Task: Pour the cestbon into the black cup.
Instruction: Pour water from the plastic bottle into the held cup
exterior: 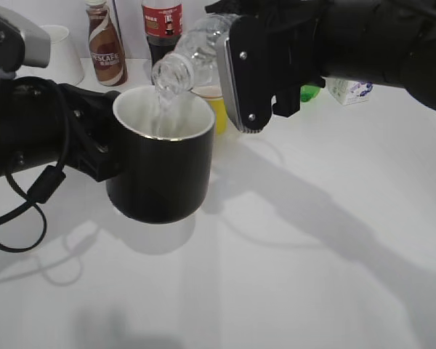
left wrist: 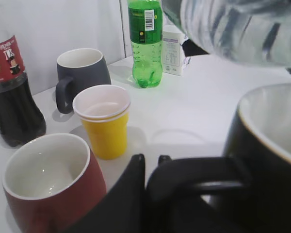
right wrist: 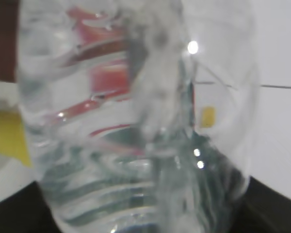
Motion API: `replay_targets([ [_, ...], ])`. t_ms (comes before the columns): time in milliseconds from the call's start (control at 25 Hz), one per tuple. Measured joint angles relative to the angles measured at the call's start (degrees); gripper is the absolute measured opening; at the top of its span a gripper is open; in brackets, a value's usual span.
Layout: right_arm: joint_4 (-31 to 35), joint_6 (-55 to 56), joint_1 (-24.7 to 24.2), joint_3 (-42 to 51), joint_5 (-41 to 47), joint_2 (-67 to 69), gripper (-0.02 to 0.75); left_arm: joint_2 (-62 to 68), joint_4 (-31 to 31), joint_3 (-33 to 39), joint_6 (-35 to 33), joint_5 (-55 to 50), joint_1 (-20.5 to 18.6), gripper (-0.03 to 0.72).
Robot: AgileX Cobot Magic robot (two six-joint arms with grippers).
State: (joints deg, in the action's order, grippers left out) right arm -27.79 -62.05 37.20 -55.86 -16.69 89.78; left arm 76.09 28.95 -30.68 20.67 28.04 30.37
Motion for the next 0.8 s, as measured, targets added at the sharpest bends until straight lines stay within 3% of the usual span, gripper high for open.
replay_targets([
  [320, 1.7, -2.8, 0.0, 0.0, 0.0, 0.0, 0.453, 0.0, 0.5, 0.0, 0.0, 0.0, 0.0, 0.041],
  [800, 12.1, -15.3, -0.1, 0.0, -1.9, 0.0, 0.453, 0.0, 2.0, 0.0, 0.0, 0.3, 0.0, 0.041],
])
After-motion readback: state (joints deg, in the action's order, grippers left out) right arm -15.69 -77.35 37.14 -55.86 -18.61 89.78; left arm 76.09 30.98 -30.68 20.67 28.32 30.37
